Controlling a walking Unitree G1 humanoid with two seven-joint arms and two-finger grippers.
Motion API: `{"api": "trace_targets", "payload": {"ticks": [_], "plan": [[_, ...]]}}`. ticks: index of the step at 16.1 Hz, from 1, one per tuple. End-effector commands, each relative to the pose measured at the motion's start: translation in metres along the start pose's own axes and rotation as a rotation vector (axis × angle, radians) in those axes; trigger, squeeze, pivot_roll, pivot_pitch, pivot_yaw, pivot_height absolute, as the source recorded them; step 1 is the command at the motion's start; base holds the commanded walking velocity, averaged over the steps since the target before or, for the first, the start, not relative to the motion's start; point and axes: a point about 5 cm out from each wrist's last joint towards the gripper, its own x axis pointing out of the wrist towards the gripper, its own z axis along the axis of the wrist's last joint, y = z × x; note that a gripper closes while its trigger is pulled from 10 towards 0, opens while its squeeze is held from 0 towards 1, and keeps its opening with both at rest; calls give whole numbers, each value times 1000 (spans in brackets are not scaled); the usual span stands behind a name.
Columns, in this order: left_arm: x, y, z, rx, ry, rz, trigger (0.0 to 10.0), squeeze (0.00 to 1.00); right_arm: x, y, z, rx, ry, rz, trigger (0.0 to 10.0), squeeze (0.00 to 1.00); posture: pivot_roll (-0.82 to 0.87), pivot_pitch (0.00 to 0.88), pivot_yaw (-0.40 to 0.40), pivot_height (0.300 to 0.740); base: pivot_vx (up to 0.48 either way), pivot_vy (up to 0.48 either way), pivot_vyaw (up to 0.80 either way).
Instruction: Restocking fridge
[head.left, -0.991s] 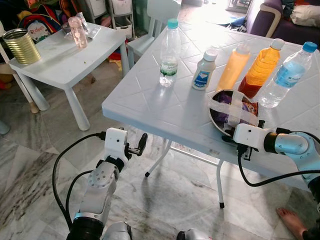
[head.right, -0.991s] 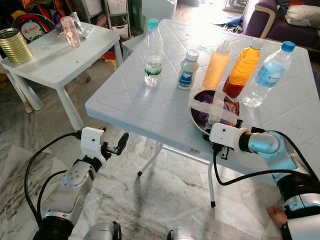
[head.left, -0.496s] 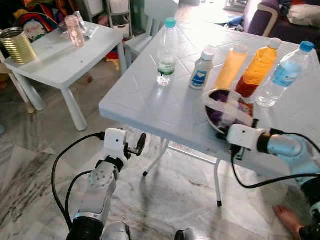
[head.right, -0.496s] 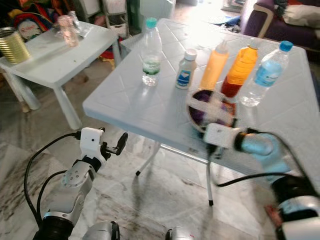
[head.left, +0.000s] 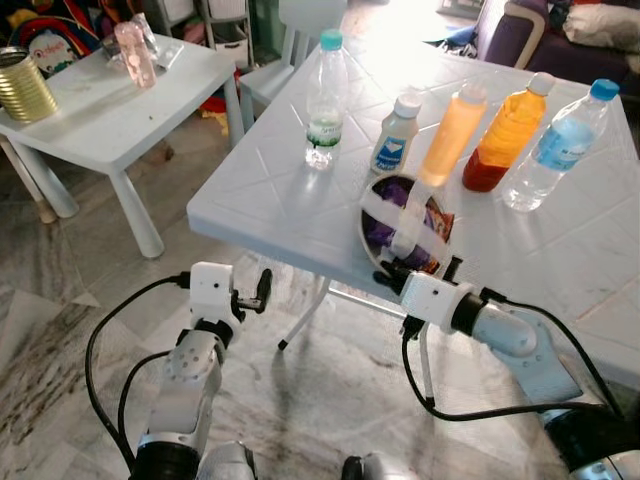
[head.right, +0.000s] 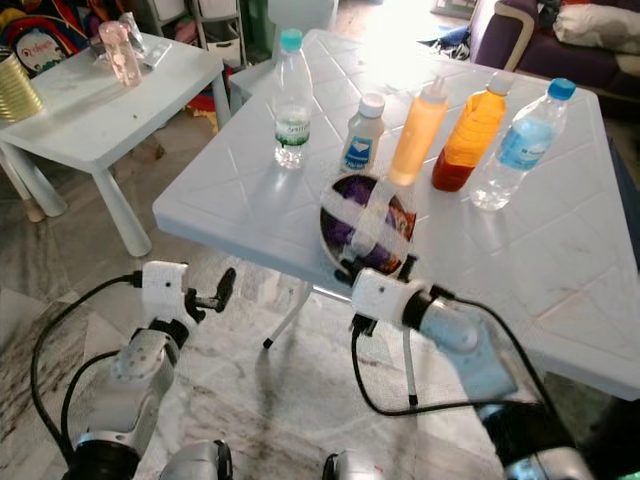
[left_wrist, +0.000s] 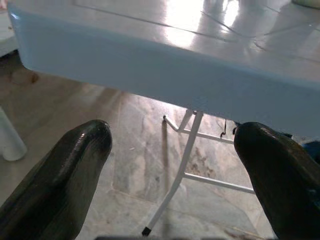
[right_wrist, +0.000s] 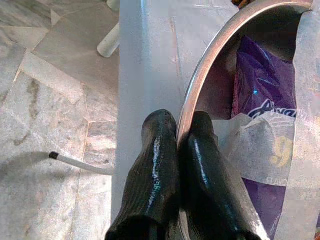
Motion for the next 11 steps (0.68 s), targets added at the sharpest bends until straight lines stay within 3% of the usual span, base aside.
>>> {"api": "trace_targets", "payload": {"ticks": [1, 5, 11], "plan": [[0, 2, 0, -6, 0, 22, 10000, 0, 1, 23, -3, 51, 25, 63, 10000, 0, 48, 77, -41, 740, 0, 0, 0], [3, 3, 1, -4, -2, 33, 10000, 0, 3, 44, 6, 91, -9, 48, 10000, 0, 41, 56, -39, 740, 0, 0, 117], [7, 4, 2, -2, -5, 37, 10000, 0, 6, 51, 15, 83, -22, 58, 10000, 0, 30, 32, -35, 740, 0, 0, 789]]}}
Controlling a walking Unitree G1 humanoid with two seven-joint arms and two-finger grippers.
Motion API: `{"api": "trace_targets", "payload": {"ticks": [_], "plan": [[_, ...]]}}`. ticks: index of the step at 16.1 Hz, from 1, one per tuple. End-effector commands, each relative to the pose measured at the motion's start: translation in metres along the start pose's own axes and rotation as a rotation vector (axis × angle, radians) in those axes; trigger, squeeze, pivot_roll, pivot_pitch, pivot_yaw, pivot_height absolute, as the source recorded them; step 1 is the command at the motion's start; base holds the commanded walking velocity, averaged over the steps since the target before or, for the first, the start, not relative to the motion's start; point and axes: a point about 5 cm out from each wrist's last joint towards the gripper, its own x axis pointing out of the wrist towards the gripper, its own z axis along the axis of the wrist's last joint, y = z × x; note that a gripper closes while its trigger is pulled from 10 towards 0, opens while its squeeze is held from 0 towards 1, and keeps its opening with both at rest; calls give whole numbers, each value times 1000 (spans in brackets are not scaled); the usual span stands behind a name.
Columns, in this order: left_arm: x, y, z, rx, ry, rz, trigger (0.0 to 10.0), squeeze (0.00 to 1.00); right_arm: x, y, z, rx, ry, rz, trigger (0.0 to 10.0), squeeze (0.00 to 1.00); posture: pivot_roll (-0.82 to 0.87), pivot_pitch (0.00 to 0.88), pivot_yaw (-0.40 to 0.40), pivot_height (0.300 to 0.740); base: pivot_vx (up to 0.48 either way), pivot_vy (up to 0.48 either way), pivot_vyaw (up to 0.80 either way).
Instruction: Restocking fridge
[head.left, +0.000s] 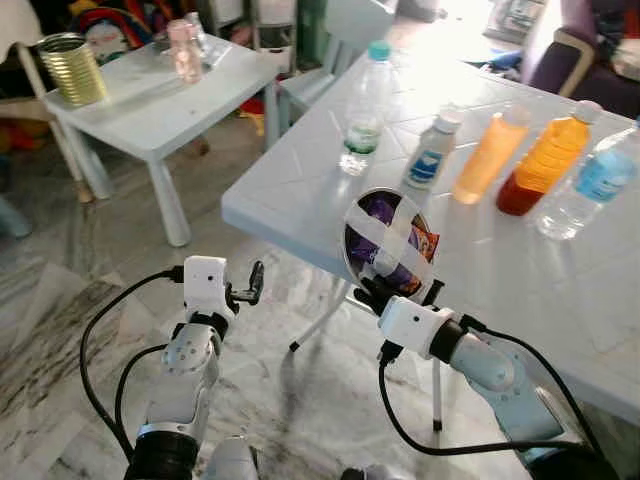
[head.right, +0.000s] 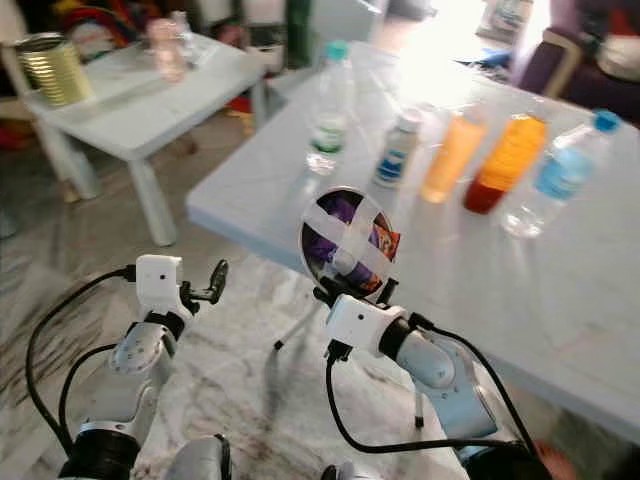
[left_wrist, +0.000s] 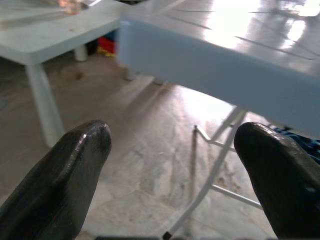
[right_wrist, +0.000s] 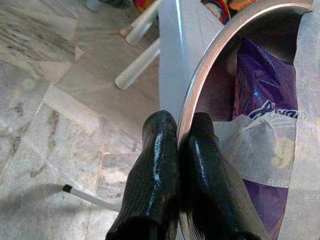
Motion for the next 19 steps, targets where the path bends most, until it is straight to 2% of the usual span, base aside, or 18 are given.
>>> {"api": "trace_targets", "payload": {"ticks": [1, 3, 5, 8, 12, 15, 16, 19], "plan": [[1, -2, -1, -2, 0, -5, 10000, 0, 1, 17, -4, 26, 26, 79, 10000, 0, 30, 32, -35, 740, 0, 0, 788], [0, 0, -4, 5, 13, -4, 10000, 0, 1, 17, -3, 26, 28, 76, 10000, 0, 29, 26, -36, 740, 0, 0, 788], [-4, 9, -12, 19, 44, 14, 10000, 0, 1, 19, -3, 37, 19, 75, 10000, 0, 27, 18, -39, 740, -126, 308, 784], [-11, 20, -13, 25, 46, 41, 10000, 0, 1, 23, -3, 35, 15, 86, 10000, 0, 28, 16, -34, 740, -257, 352, 781], [-11, 22, -13, 37, 39, 45, 10000, 0, 7, 20, 1, 17, -3, 92, 10000, 0, 36, 15, -36, 740, -124, 276, 781], [-11, 23, -11, 57, 25, 38, 10000, 0, 7, 13, -3, 5, 9, 76, 10000, 0, 37, 7, -33, 740, 0, 0, 781], [-14, 27, -10, 96, 13, 32, 10000, 0, 5, 13, -4, 7, 12, 71, 10000, 0, 37, 7, -33, 740, 0, 0, 781], [-22, 36, -16, 99, 36, 37, 10000, 0, 3, 18, -5, 14, 12, 73, 10000, 0, 40, 5, -27, 740, 0, 0, 781]]}}
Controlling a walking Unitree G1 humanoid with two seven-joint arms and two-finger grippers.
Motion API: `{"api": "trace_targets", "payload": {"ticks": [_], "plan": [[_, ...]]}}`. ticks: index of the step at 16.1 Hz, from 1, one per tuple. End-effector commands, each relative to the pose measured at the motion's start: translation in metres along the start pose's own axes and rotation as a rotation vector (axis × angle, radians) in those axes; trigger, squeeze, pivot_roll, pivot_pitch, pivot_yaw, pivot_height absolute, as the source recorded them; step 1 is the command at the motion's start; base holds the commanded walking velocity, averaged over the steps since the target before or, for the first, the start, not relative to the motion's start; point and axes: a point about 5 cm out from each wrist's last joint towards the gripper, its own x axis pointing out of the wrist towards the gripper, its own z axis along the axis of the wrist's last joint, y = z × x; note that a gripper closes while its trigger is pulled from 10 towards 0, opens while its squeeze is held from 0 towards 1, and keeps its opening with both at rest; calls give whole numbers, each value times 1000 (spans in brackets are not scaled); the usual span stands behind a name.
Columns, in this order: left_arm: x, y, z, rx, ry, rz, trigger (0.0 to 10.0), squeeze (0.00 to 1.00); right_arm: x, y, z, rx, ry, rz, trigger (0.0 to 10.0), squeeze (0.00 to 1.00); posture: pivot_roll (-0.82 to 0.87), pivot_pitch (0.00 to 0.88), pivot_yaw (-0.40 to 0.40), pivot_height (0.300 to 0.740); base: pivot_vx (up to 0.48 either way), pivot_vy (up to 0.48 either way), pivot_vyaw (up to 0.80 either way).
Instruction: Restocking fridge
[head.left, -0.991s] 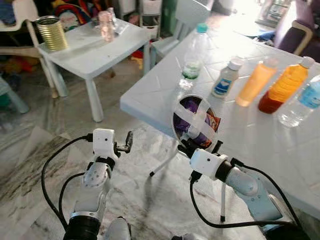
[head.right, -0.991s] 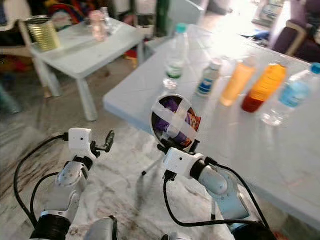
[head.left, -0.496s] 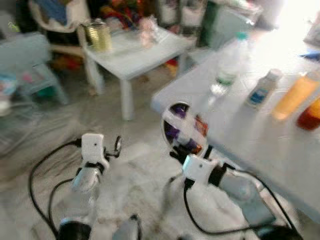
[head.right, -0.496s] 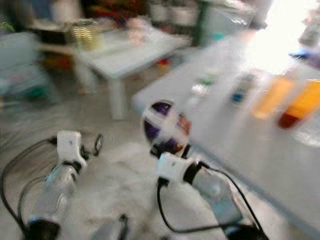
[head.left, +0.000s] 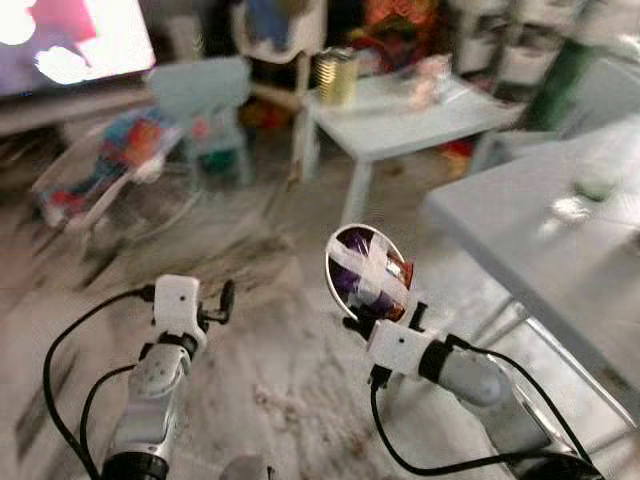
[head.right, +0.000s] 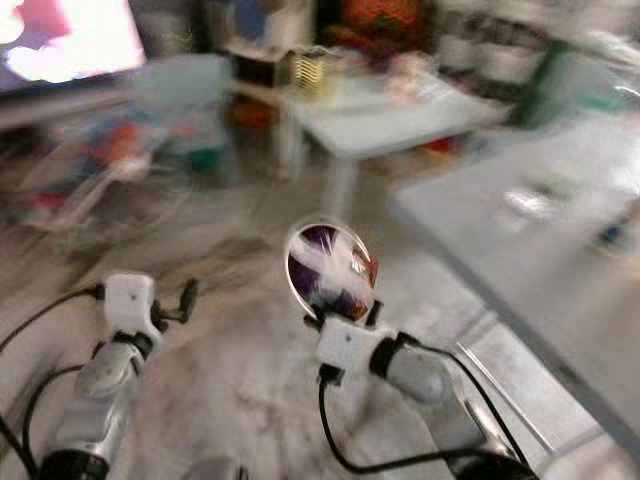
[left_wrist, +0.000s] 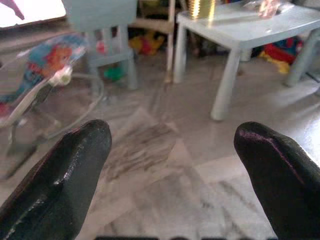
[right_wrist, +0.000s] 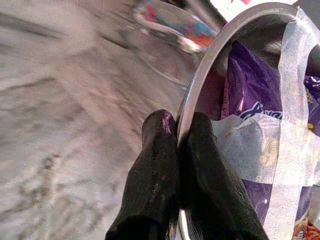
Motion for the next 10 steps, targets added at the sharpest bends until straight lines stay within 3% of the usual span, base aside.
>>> {"api": "trace_targets", "payload": {"ticks": [1, 4, 6, 9, 10], "plan": [[-2, 1, 0, 2, -7, -15, 10000, 0, 0, -6, 4, -18, -18, -27, 10000, 0, 41, 5, -27, 740, 0, 0, 781], [-14, 15, -10, 31, 13, 41, 10000, 0, 0, -1, 3, -1, -16, -22, 10000, 0, 40, 0, -29, 740, 0, 0, 781], [-31, 25, -22, 42, 44, 63, 10000, 0, -3, 2, 1, 50, -11, -39, 10000, 0, 42, 2, -43, 740, 0, 0, 778], [-27, 22, -21, 53, 19, 69, 10000, 0, -7, 5, -5, 81, 13, -87, 10000, 0, 56, 3, -47, 740, 0, 0, 781], [-22, 14, -18, 103, -1, 4, 10000, 0, -8, 1, -9, 108, 30, -133, 10000, 0, 68, 8, -44, 740, 0, 0, 781]]}}
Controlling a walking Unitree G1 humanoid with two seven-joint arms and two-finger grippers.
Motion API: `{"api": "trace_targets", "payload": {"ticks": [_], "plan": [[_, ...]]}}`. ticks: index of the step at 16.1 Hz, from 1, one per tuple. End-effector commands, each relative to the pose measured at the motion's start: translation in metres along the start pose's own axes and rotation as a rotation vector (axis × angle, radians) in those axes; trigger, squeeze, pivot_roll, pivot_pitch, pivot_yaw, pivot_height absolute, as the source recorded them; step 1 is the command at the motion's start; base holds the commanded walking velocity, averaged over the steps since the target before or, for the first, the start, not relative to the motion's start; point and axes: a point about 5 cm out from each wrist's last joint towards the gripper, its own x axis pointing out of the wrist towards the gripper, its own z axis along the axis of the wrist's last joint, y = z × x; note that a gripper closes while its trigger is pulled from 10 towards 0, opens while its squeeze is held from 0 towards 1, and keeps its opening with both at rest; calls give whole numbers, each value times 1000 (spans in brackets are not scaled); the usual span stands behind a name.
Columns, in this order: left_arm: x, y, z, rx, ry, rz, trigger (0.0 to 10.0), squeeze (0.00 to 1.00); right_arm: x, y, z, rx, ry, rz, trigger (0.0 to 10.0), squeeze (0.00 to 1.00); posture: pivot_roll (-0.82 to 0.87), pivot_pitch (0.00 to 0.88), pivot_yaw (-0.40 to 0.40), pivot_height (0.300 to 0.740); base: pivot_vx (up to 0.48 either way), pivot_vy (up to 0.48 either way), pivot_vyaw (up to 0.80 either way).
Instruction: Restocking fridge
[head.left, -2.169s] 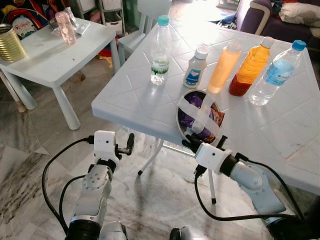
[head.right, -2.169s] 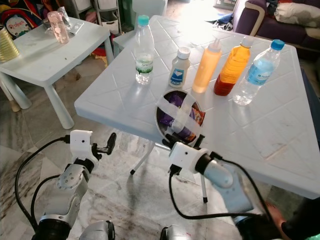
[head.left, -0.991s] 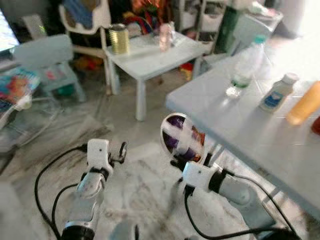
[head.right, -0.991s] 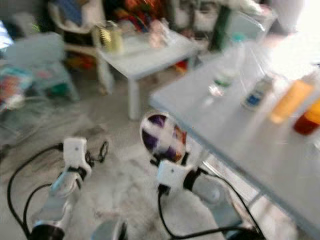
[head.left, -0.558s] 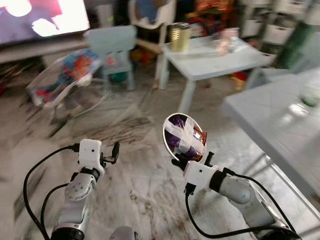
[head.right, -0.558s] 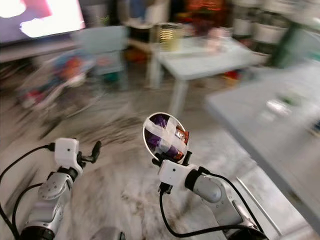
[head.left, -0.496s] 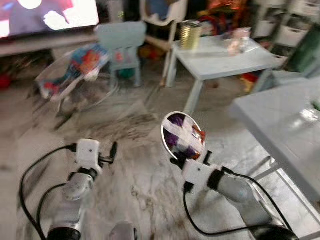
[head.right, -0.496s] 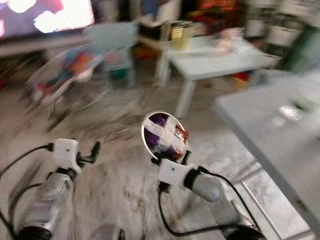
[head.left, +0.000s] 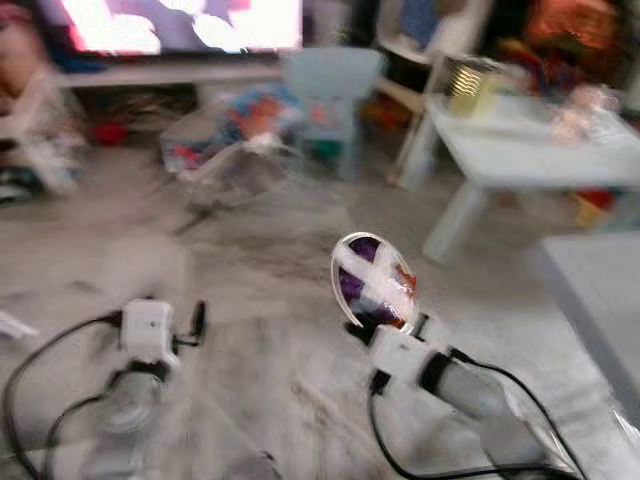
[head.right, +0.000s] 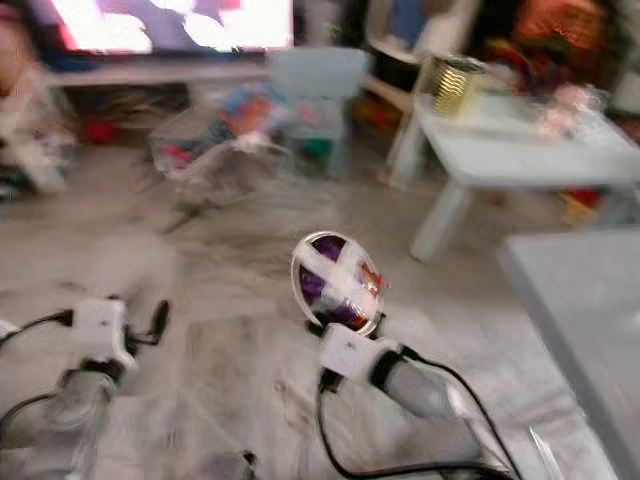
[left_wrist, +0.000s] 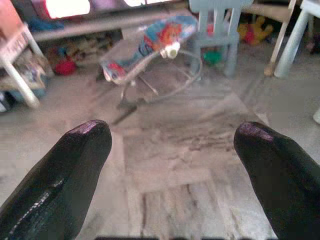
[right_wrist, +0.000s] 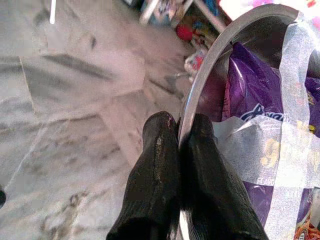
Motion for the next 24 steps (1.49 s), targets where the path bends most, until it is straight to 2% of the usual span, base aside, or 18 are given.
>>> {"api": "trace_targets", "payload": {"ticks": [1, 2, 4, 6, 9, 15, 21, 24], "plan": [[3, -8, -1, 67, -1, -61, 10000, 0, -2, -7, -3, 30, 10, -66, 10000, 0, 68, 8, -44, 740, 0, 0, 781], [6, -1, 6, 44, -17, -41, 10000, 0, -5, -10, -4, 45, 17, -103, 10000, 0, 60, 12, -29, 740, 0, 0, 781], [3, 3, 9, 53, -26, -41, 10000, 0, -12, -10, -6, 40, 28, -109, 10000, 0, 56, 19, -21, 740, 0, 0, 781], [1, 2, 7, 63, -29, -48, 10000, 0, -16, -12, -10, 21, 43, -110, 10000, 0, 54, 24, -10, 740, 0, 0, 781], [6, -5, 13, 45, -52, -52, 10000, 0, -14, -21, -11, -20, 47, -116, 10000, 0, 62, 25, -6, 740, 0, 0, 781], [6, -8, 13, 26, -52, -52, 10000, 0, -15, -22, -14, 4, 54, -146, 10000, 0, 57, 27, -4, 740, 0, 0, 783], [10, -8, 15, -6, -60, -23, 10000, 0, -10, -26, -11, -42, 34, -109, 10000, 0, 68, 31, -19, 740, 0, 0, 781], [12, -13, 18, 0, -70, -43, 10000, 0, -6, -29, -9, -57, 23, -101, 10000, 0, 73, 31, -14, 740, 0, 0, 783]]}}
